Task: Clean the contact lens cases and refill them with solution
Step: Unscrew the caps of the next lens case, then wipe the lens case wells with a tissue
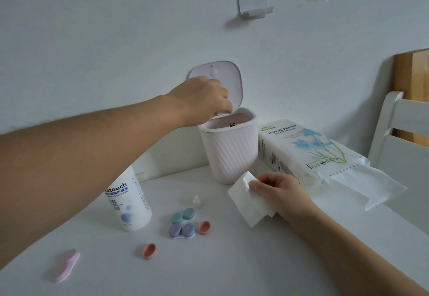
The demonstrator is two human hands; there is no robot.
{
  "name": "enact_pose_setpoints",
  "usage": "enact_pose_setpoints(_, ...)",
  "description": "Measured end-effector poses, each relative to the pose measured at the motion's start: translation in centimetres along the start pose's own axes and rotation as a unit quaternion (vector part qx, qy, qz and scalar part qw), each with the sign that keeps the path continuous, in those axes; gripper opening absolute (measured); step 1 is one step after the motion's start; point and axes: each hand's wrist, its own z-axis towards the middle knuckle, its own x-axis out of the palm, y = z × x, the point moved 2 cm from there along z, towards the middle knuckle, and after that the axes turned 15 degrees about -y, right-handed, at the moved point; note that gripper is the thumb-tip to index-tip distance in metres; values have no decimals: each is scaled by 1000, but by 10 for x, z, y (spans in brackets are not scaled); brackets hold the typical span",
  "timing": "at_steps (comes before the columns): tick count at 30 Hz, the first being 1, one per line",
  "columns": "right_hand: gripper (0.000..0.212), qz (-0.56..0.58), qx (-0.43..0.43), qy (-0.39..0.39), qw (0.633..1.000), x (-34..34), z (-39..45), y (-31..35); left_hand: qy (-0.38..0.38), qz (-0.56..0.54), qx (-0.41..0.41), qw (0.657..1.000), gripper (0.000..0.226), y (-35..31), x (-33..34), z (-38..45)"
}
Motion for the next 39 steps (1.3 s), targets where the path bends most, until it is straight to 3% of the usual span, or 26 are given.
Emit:
enact_pose_setpoints(9, 17, -2, -3, -1, 1000, 0, 1, -1, -17, -2, -32, 999, 29, -4, -7, -4)
enact_pose_setpoints(13, 17, -11, -8, -3, 1000, -1, 1, -1, 43, 4, -20, 999, 29, -10, -3, -10)
enact_pose_setpoints(20, 18, -16, -6, -3, 1000, -1, 0, 1, 71, 17, -21, 997, 24, -10, -7, -13)
enact_pose_setpoints(23, 18, -17, -3, -2, 1000, -1, -1, 1, 37, 0, -53, 998, 25, -8, -11, -15)
enact_pose_setpoints(26, 18, -24, 1, -4, 1000, -1, -1, 1, -4, -22, -139, 990, 23, -6, -13, -21)
enact_pose_setpoints(29, 17, -19, 4, -2, 1000, -1, -1, 1, -42, -85, -261, 961, 25, -3, -14, -33)
enact_pose_setpoints(33, 18, -19, -1, -2, 1000, -3, -2, 1, -107, -197, -412, 883, 21, -11, -22, -60)
enact_pose_setpoints(39, 16, -20, -6, -9, 1000, -2, 0, -1, -188, -337, -500, 775, 13, -56, -37, -125)
